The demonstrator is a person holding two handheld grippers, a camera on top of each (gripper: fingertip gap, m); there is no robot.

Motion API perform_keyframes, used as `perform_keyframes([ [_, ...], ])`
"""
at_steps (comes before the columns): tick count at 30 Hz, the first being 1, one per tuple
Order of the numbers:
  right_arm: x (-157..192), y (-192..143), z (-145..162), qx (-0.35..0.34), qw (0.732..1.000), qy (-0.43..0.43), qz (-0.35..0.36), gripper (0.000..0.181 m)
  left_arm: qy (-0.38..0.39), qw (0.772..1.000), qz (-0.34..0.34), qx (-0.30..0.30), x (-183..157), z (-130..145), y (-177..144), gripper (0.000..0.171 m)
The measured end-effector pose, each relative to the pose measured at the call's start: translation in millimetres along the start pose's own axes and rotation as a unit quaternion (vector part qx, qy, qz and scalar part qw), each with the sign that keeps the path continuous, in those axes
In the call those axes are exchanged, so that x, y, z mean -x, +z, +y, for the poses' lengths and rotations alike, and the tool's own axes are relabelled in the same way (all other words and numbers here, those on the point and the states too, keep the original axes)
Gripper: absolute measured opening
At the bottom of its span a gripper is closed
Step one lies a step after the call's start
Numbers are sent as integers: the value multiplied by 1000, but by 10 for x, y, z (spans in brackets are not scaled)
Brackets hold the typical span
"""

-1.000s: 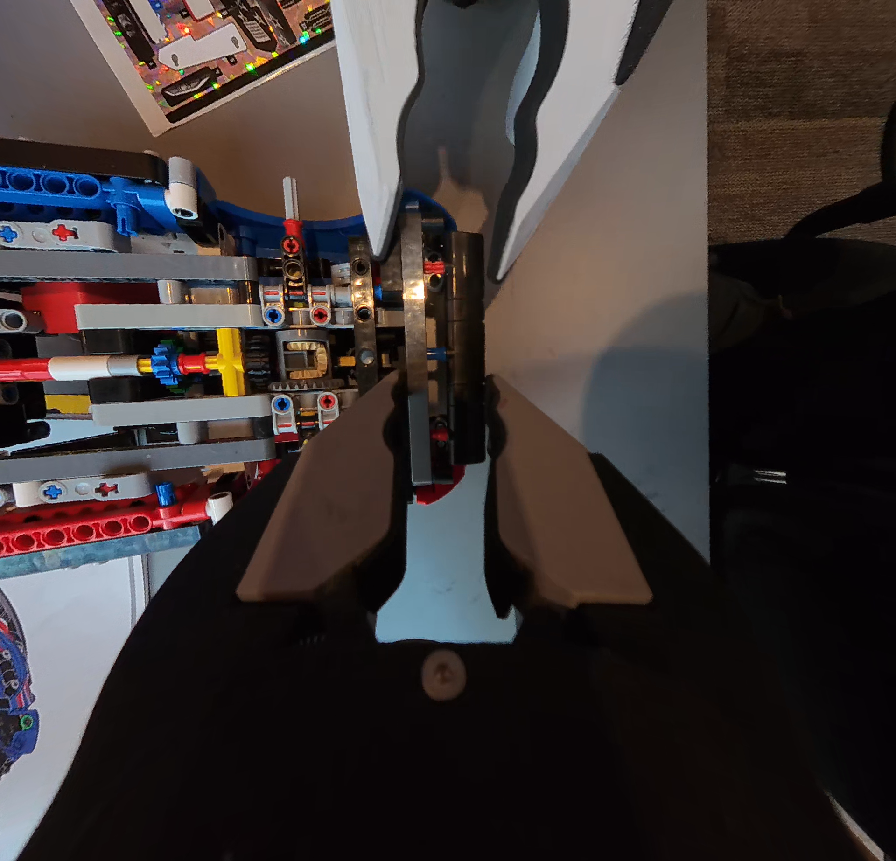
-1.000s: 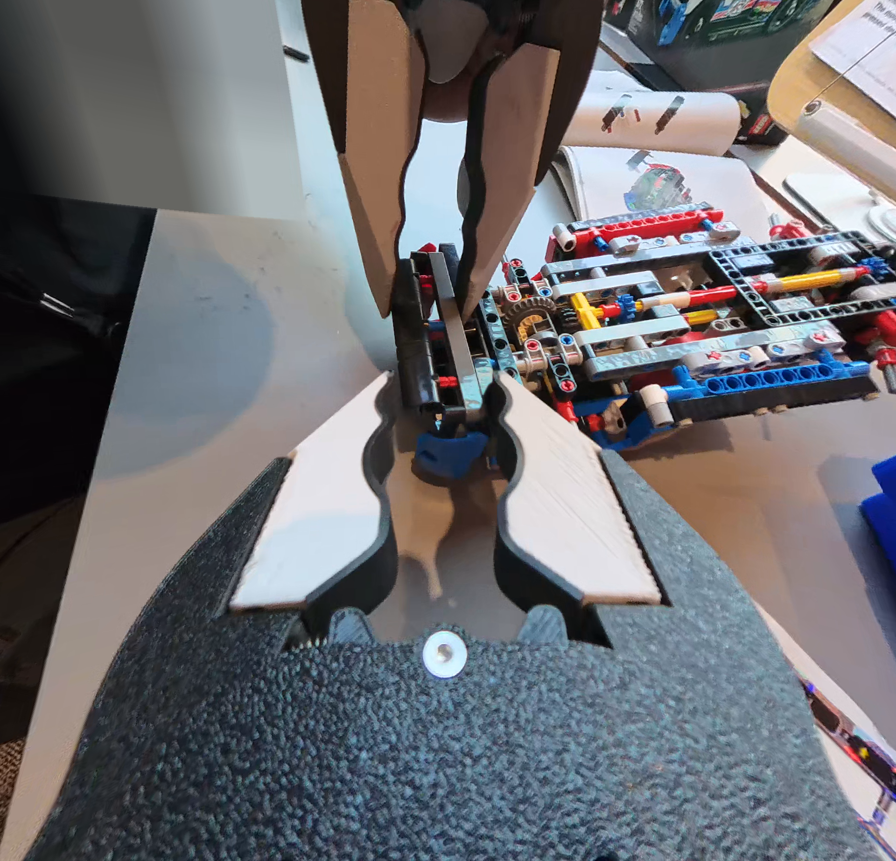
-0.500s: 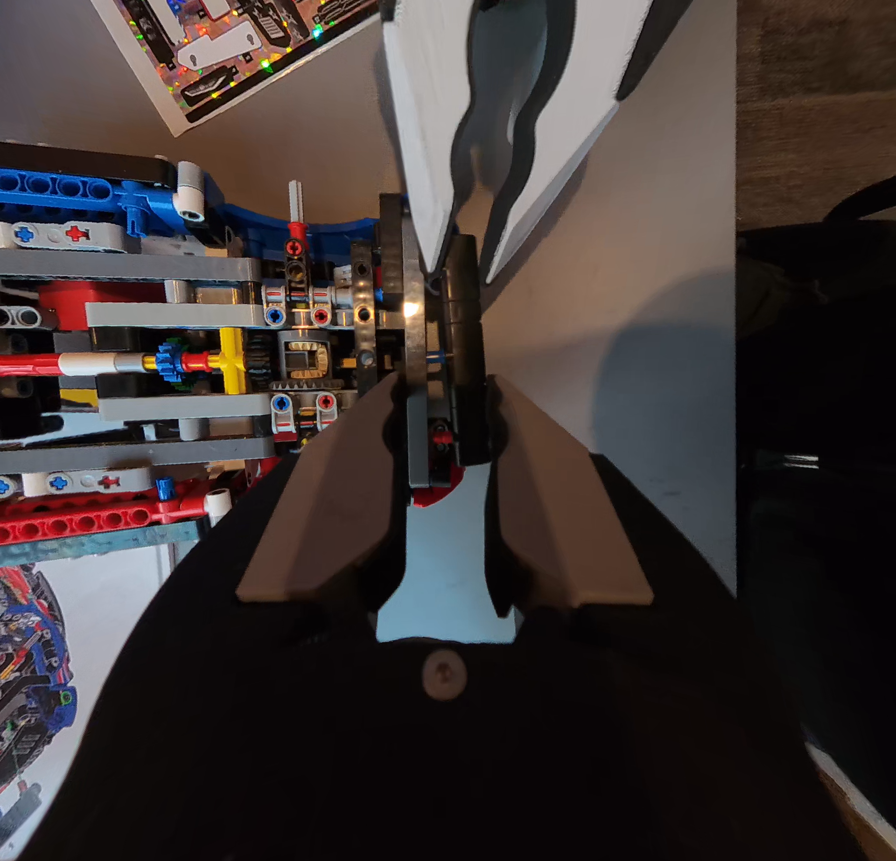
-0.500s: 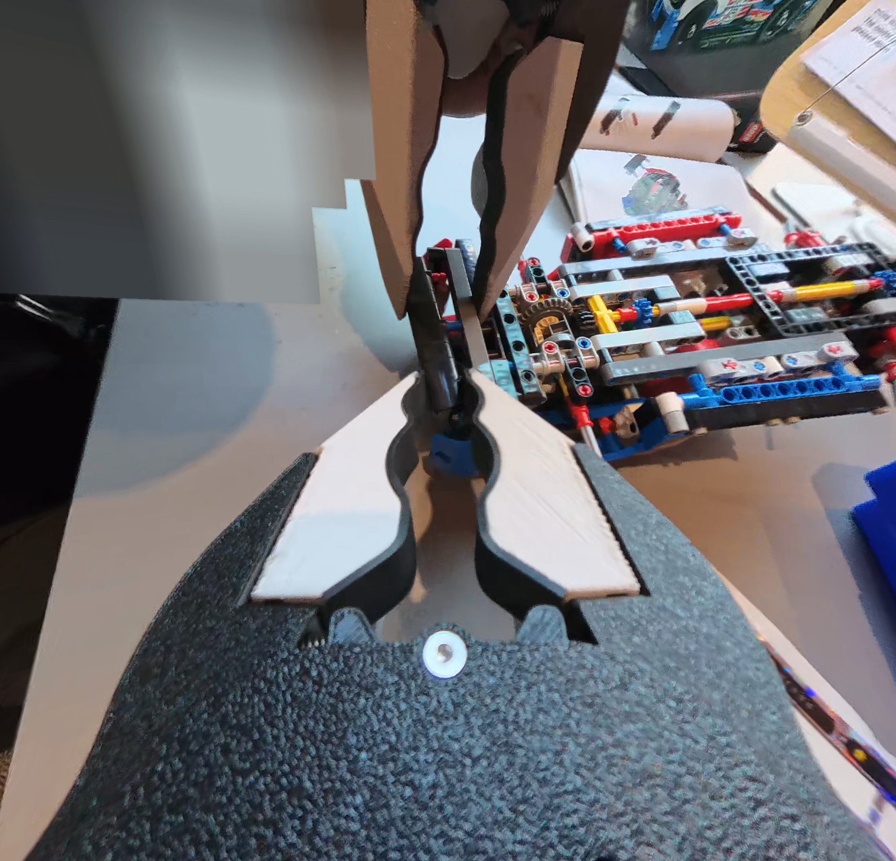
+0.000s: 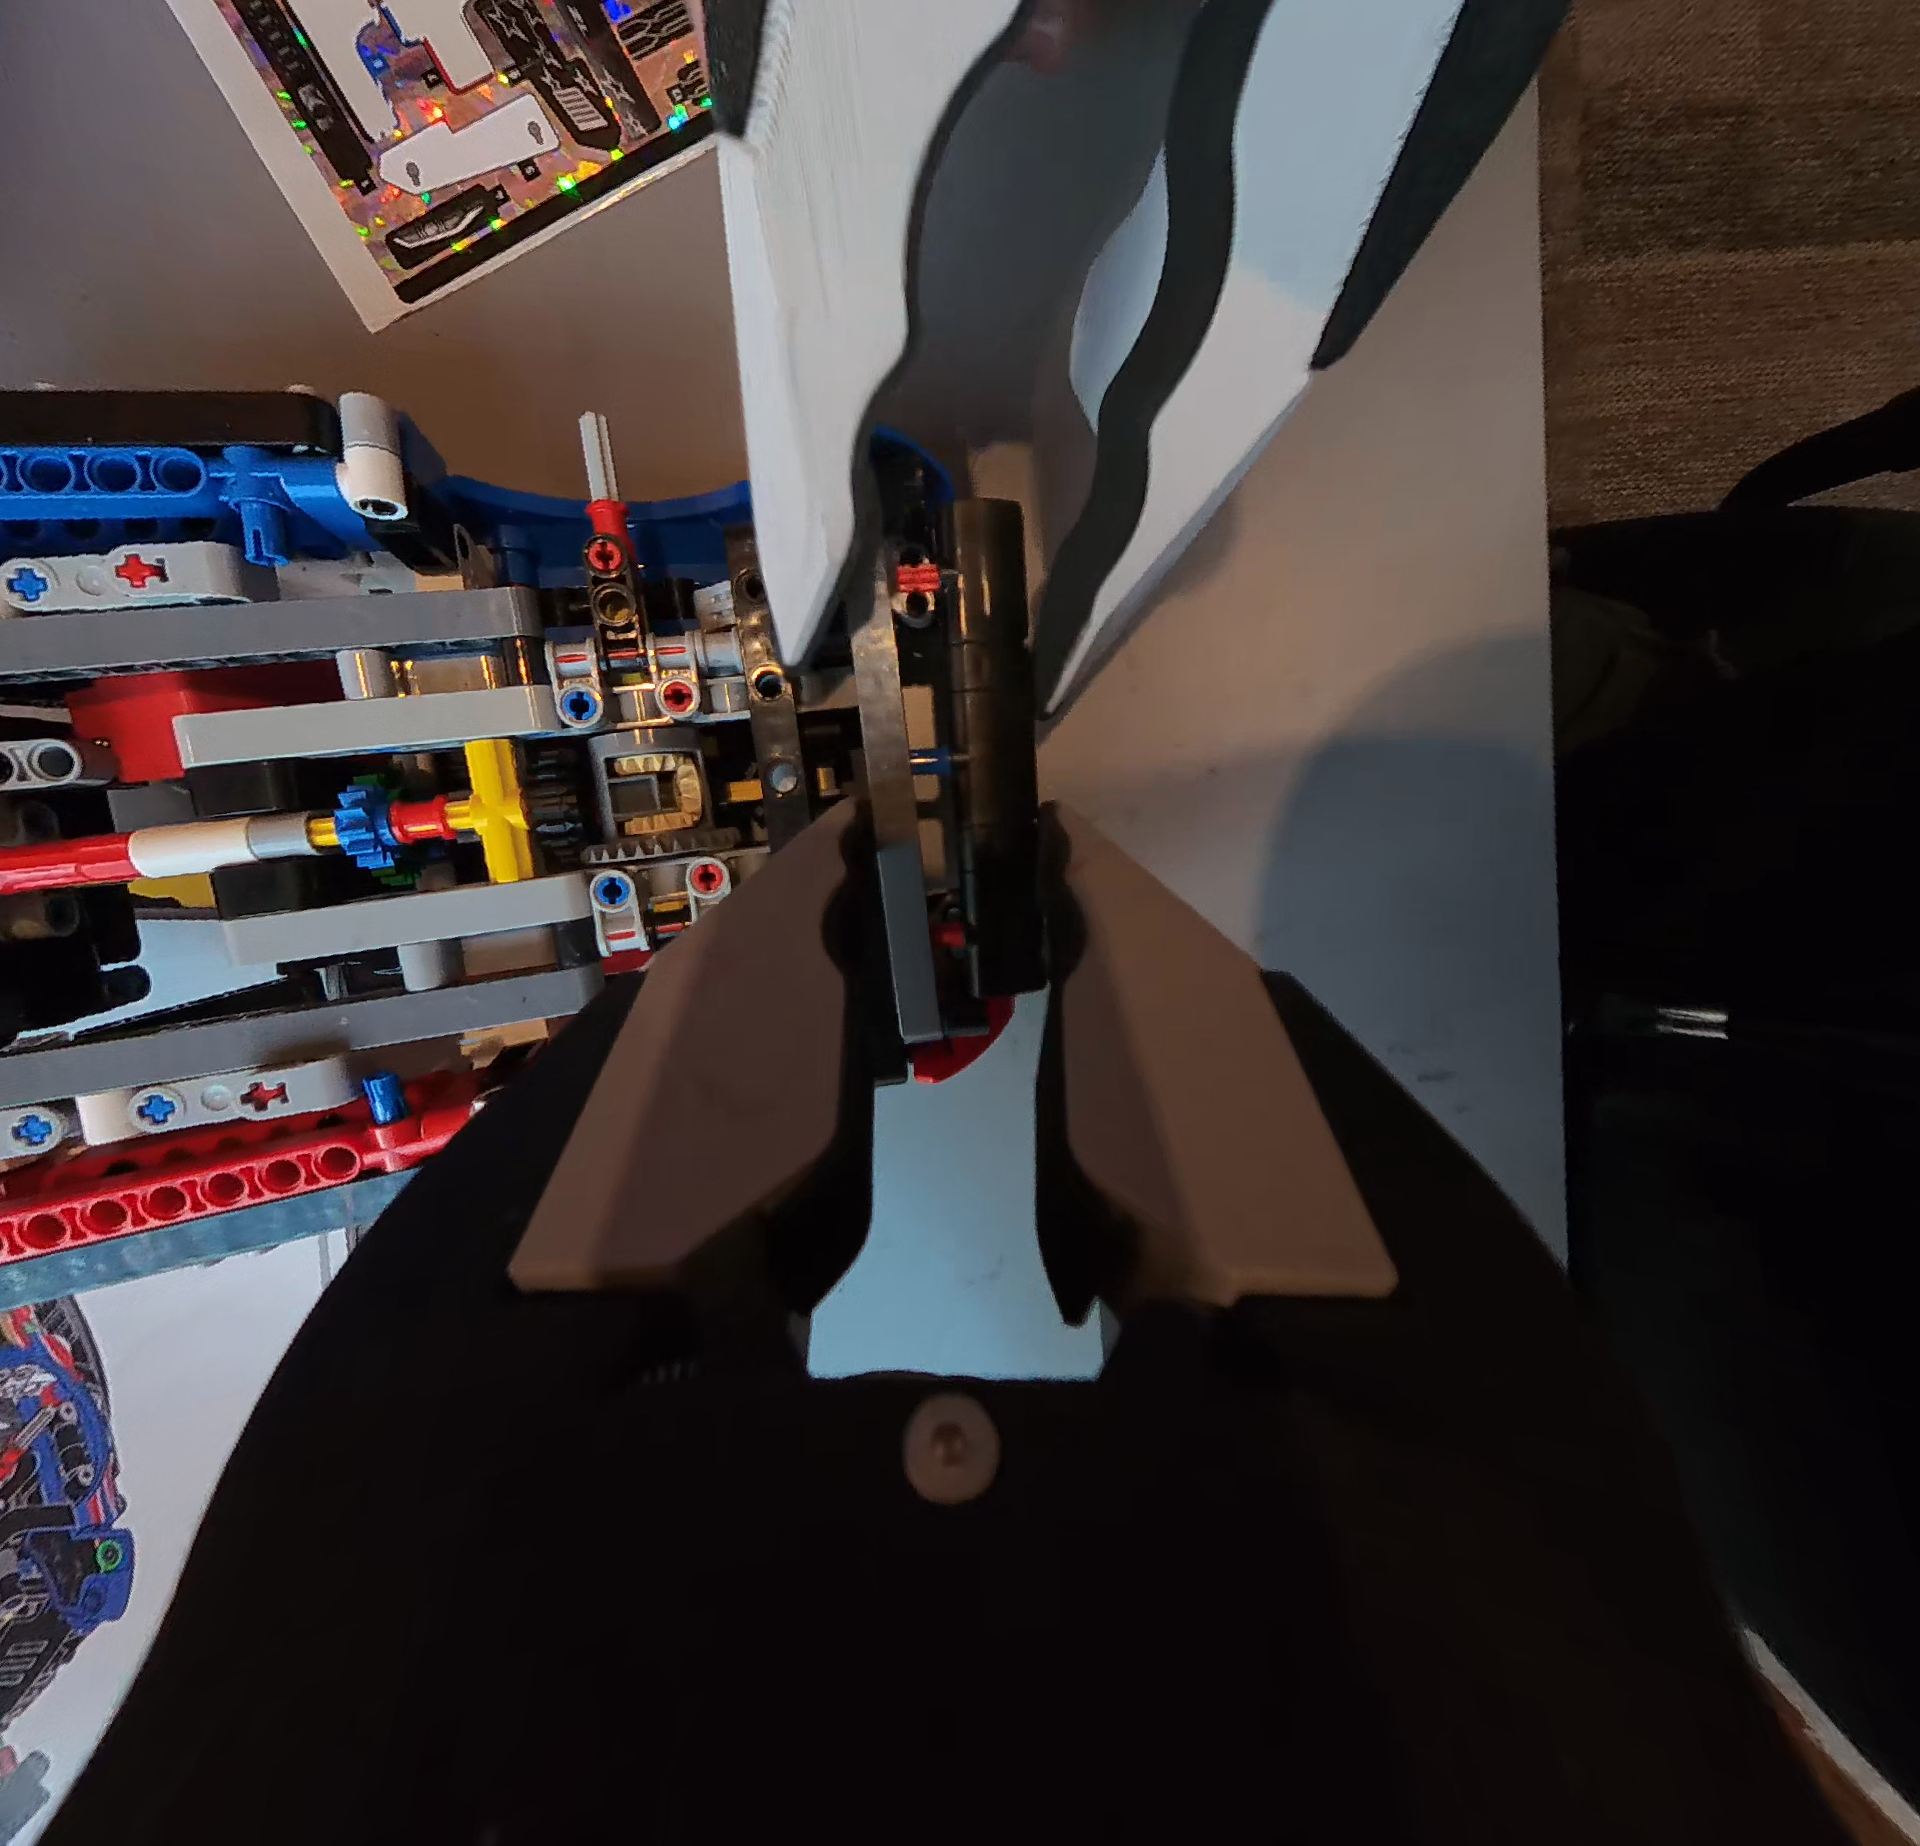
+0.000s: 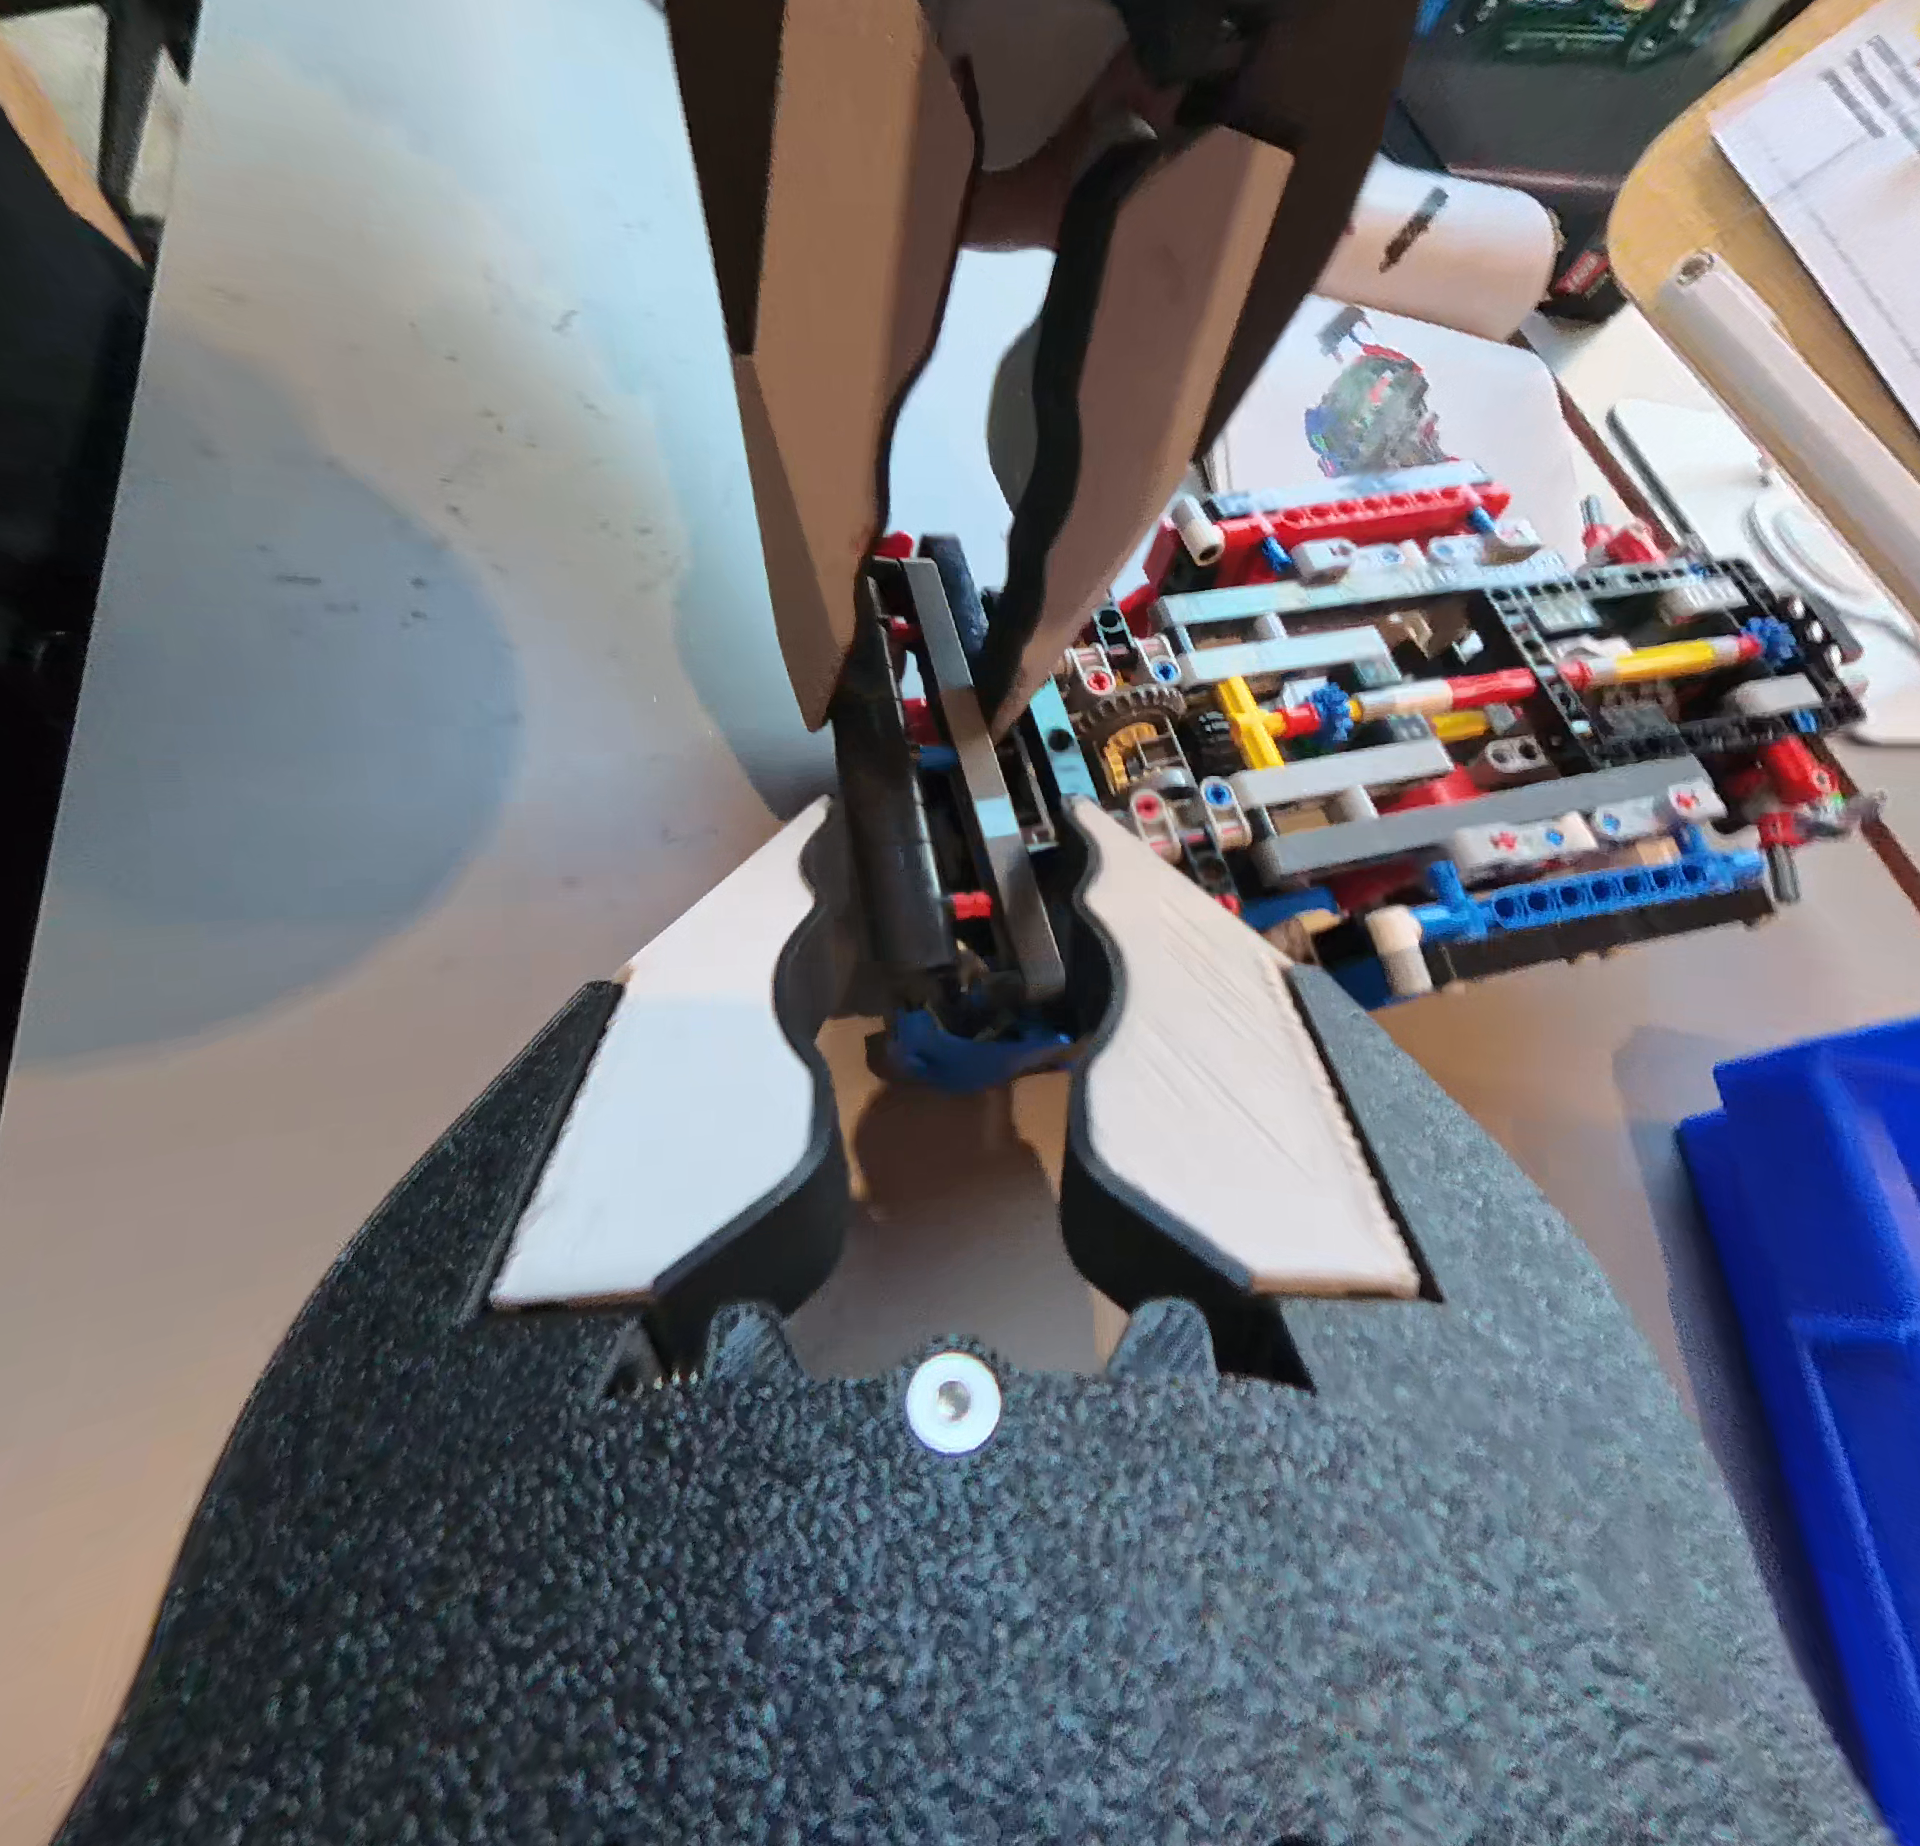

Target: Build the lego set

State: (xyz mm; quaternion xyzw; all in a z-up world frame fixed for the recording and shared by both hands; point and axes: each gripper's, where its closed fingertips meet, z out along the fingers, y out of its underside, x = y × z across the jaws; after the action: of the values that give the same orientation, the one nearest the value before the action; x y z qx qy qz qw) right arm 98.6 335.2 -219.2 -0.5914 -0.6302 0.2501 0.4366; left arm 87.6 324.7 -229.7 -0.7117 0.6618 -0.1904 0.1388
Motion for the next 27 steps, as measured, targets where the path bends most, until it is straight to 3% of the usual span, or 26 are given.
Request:
perform_keyframes([
  [2,45,41,-1,8,999,-16,-30,33,0,1000,-2,2,1,0,3,29],
  [8,66,89,34,41,993,10,-112,34,-8,1000,-11,-6,8,-11,8,29],
  [18,106,95,6,62,985,22,-162,30,-37,999,-4,-16,-12,-2,1,29],
  [23,64,149,-5,53,989,48,-131,24,-26,999,-2,-27,48,34,-15,20],
  [27,31,166,37,63,993,20,-97,24,7,999,-44,-12,97,49,12,21],
])
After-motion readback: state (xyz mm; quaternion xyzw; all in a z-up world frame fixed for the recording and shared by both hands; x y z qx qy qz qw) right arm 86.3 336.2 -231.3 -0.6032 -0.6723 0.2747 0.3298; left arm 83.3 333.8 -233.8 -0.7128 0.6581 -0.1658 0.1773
